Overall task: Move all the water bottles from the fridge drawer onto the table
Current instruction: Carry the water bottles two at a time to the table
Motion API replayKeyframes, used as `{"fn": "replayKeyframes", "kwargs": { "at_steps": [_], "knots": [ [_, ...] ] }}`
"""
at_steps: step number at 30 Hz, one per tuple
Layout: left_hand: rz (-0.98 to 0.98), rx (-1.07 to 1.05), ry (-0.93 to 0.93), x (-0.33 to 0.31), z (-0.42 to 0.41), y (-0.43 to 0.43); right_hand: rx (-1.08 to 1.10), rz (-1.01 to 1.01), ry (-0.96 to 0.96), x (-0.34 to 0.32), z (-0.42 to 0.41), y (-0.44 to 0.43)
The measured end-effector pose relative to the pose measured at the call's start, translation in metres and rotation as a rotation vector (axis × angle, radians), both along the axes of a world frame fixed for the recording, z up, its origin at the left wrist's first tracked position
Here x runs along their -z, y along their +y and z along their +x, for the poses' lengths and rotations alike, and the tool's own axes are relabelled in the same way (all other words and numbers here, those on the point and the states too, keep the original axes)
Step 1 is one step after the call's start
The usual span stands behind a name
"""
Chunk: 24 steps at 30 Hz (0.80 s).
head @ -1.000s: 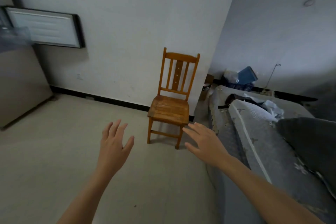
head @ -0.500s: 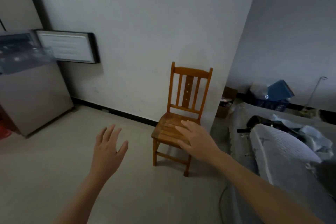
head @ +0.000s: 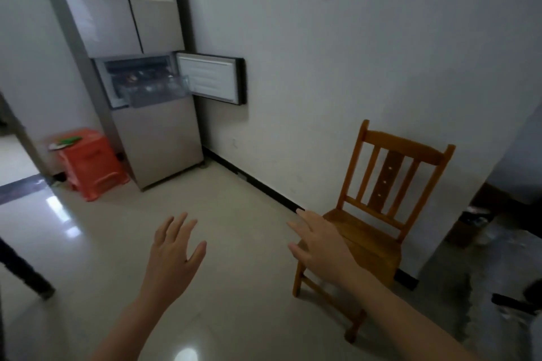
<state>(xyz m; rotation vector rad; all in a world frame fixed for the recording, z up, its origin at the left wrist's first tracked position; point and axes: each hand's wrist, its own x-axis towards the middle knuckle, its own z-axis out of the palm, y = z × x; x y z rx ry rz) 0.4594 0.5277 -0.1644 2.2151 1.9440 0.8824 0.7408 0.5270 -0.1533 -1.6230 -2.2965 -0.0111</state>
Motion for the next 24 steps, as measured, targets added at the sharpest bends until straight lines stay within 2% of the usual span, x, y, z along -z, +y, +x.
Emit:
{"fn": "replayKeyframes", "kwargs": {
  "at_steps": [9, 16, 24],
  "knots": [
    [0.011, -0.047, -0.033, 0.006, -0.023, 0.129, -0.107, 0.161, -0.130, -0.007, -0.013, 0.145],
    [0.033, -0.068, -0.063, 0.006, -0.035, 0.225, -0.167, 0.201, -0.084, 0.005, -0.035, 0.251],
    [0.006, -0.150, -0.069, 0.020, -0.036, 0.307, -0.224, 0.235, -0.118, 0.018, -0.034, 0.364]
  ]
}}
